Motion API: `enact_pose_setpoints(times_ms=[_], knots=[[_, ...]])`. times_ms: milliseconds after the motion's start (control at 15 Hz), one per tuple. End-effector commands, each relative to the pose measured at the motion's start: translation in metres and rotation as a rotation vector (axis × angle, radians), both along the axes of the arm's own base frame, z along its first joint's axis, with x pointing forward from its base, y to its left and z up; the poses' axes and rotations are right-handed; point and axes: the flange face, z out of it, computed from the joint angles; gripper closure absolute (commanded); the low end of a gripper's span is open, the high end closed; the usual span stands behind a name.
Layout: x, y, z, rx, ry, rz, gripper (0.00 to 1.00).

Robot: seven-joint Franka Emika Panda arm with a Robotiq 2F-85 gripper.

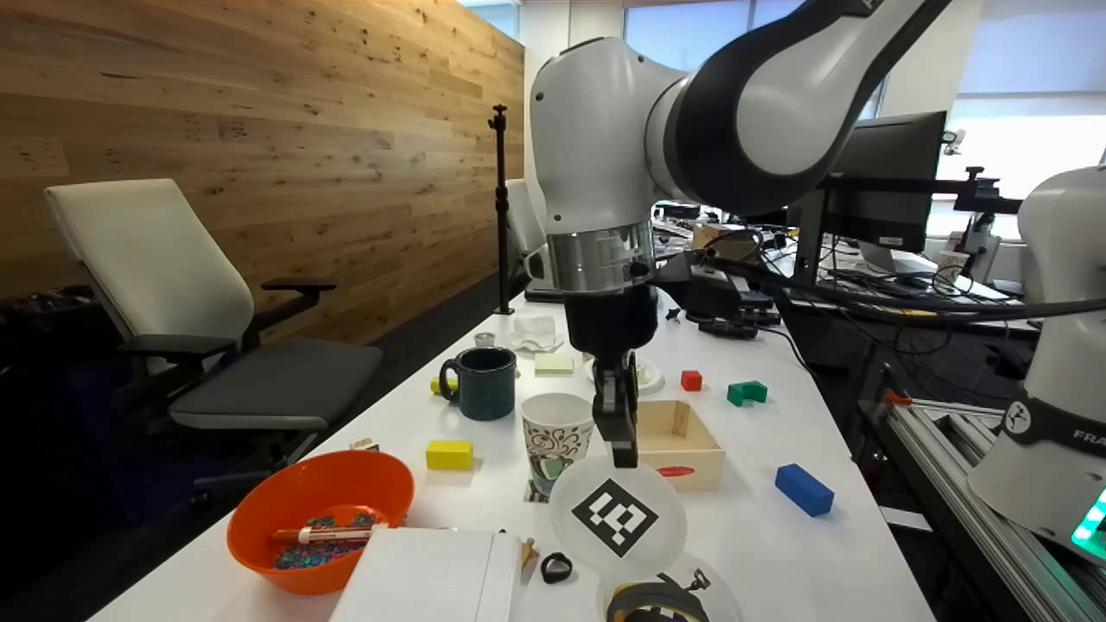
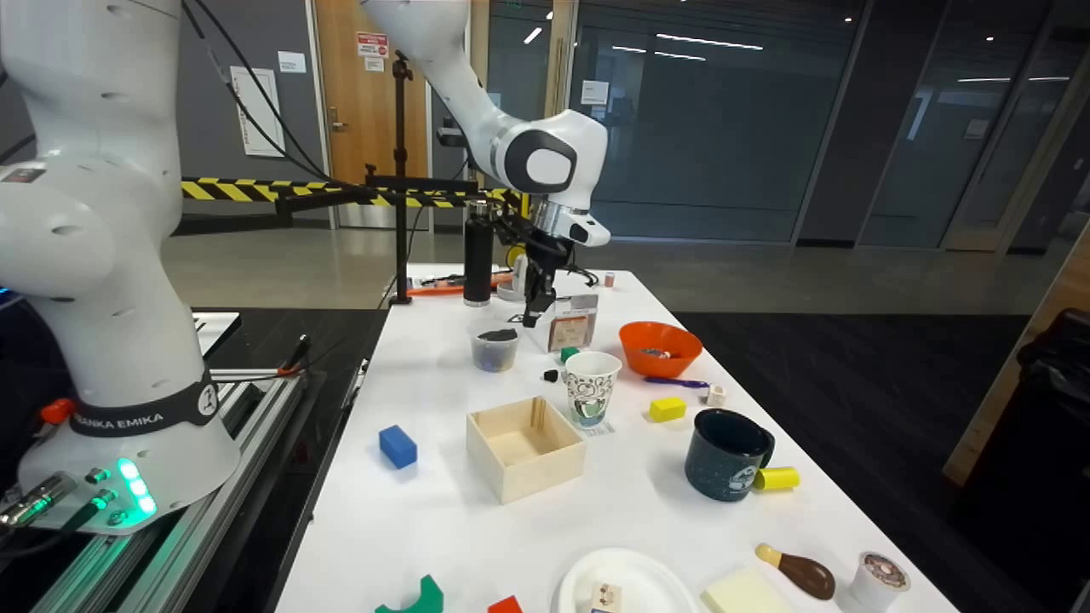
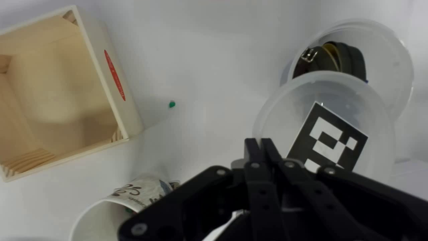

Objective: Take the lid off the plastic container

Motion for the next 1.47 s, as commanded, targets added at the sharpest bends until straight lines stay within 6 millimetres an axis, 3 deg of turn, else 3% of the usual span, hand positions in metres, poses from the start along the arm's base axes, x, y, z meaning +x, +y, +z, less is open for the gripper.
enact_pose_setpoints(times_ms=[0, 267, 933, 1400], knots=[[-0.008, -0.034, 0.007, 0.013, 0.008, -0.113, 0.99], [-0.014, -0.061, -0.004, 0.018, 0.038, -0.195, 0.99], [-0.035, -0.092, -0.045, 0.096, 0.095, -0.362, 0.99], [-0.039, -0.121, -0.056, 0.131, 0.08, -0.486, 0.99]])
